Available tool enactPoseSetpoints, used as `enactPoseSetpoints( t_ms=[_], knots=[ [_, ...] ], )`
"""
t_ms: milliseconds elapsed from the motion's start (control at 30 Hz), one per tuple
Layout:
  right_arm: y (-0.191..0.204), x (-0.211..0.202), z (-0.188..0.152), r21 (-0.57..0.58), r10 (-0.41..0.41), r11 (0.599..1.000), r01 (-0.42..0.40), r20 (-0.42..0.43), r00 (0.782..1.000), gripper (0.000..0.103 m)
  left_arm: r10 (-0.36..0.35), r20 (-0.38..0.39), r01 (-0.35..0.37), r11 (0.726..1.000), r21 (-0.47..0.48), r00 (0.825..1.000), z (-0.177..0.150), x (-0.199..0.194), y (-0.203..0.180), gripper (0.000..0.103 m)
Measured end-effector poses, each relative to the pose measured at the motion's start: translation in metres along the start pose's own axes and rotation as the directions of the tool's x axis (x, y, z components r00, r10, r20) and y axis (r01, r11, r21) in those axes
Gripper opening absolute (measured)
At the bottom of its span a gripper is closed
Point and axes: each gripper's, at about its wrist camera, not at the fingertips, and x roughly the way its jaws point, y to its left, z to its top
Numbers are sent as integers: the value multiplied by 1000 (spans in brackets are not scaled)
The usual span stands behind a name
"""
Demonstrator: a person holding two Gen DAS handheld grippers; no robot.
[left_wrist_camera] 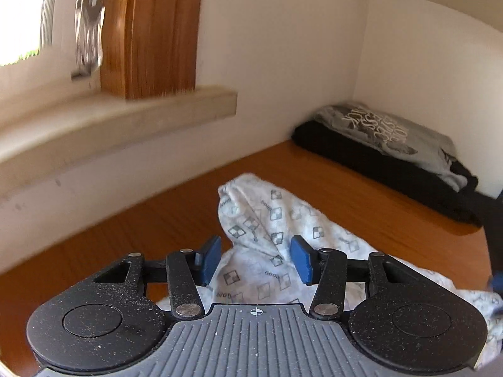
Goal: Fold clothes
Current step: 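Pinch the shirt with the left tool while the right tool releases it, then pinch and lift the shirt with the right tool while the left tool releases it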
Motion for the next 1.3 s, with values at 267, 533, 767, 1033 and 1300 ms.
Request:
enactPoseSetpoints(
  t_ms=[267, 533, 767, 1033, 1300],
  knots=[
    [-11, 78, 68, -118, 13, 993, -14, -14, 1000, 28, -69, 51, 69, 998, -6, 996, -12, 0, 7, 24],
    [-23, 177, 80, 61, 83, 995, -77, -102, 991, 28, -171, 98, 173, 985, -2, 980, -17, -11, 9, 24],
    [-37, 205, 72, 237, 84, 970, -49, -137, 987, 28, -246, 81, 242, 968, 60, 966, -21, -12, -5, 16],
    [-33, 180, 70, 294, 66, 955, -42, -73, 995, 28, -289, 47, 284, 955, 87, 956, -25, -10, -12, 17],
    [-18, 176, 72, 257, 134, 961, -103, -105, 985, 38, -294, 39, 290, 953, 91, 955, -26, -9, -14, 17]
  ],
)
